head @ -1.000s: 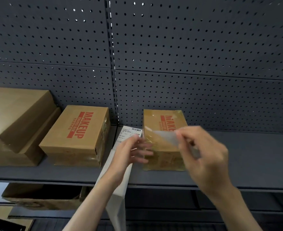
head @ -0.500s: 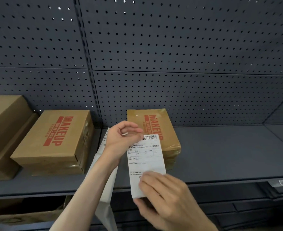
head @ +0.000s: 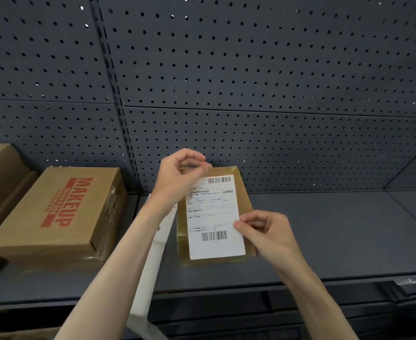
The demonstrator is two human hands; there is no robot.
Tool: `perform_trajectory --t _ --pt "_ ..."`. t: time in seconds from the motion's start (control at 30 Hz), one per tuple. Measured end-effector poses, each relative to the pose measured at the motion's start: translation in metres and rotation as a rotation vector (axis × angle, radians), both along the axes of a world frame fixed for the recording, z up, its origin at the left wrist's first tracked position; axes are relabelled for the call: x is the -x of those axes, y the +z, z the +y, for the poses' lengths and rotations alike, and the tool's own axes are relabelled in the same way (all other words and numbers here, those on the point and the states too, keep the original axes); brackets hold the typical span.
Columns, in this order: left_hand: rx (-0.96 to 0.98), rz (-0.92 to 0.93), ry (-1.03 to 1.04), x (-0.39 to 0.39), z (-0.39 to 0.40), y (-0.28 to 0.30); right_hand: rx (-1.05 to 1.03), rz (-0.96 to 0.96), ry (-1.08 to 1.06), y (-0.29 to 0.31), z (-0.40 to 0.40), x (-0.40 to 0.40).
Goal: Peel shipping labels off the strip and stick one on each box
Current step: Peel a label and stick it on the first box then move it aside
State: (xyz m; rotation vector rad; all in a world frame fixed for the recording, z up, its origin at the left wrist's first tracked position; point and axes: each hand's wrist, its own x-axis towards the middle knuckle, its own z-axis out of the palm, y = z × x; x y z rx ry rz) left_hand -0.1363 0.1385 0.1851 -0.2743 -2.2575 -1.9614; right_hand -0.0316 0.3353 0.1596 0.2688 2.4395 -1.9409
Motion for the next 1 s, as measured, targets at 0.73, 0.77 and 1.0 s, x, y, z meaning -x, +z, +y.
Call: perform_trajectory --t 0.73,0.77,1.0 --pt "0.108 -0.235 -0.099 0.058 -0.028 -0.034 -0.002 -0.051 -0.068 -0.005 0.010 0.062" --pt "0.109 -0.234 -0.089 0.060 -0.028 -0.035 -0.022 -0.064 -0.046 -0.004 0.009 0.063" --pt "0.166 -0.216 -0.021 0.065 -0.027 -0.041 -0.229 -0.101 0.062 0.001 0.005 0.070"
